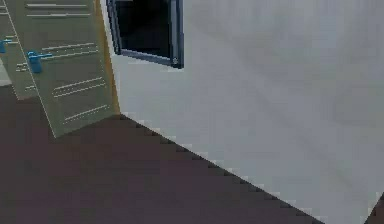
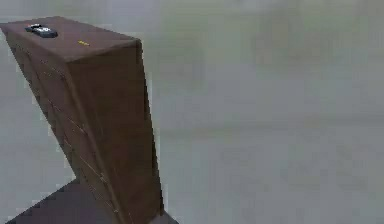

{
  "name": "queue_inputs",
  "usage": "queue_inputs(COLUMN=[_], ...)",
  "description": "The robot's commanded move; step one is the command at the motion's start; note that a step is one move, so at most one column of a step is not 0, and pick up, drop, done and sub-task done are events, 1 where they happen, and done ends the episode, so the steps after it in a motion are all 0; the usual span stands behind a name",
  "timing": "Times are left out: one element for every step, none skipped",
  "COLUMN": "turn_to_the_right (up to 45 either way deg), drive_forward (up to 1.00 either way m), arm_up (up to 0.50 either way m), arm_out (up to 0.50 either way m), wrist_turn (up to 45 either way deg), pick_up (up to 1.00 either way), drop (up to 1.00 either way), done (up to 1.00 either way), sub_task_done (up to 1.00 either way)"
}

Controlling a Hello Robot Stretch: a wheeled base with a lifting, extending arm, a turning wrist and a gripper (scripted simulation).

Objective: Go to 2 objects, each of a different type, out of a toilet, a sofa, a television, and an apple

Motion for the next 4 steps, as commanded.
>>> queue_inputs(turn_to_the_right=[0.0, -15.0, 0.0, -45.0], drive_forward=[0.95, 0.0, 0.0, 0.0], arm_up=[0.0, 0.0, 0.0, 0.0], arm_out=[0.0, 0.0, 0.0, 0.0], wrist_turn=[0.0, 0.0, 0.0, 0.0], pick_up=[0.0, 0.0, 0.0, 0.0], drop=[0.0, 0.0, 0.0, 0.0], done=[0.0, 0.0, 0.0, 0.0], sub_task_done=[0.0, 0.0, 1.0, 0.0])
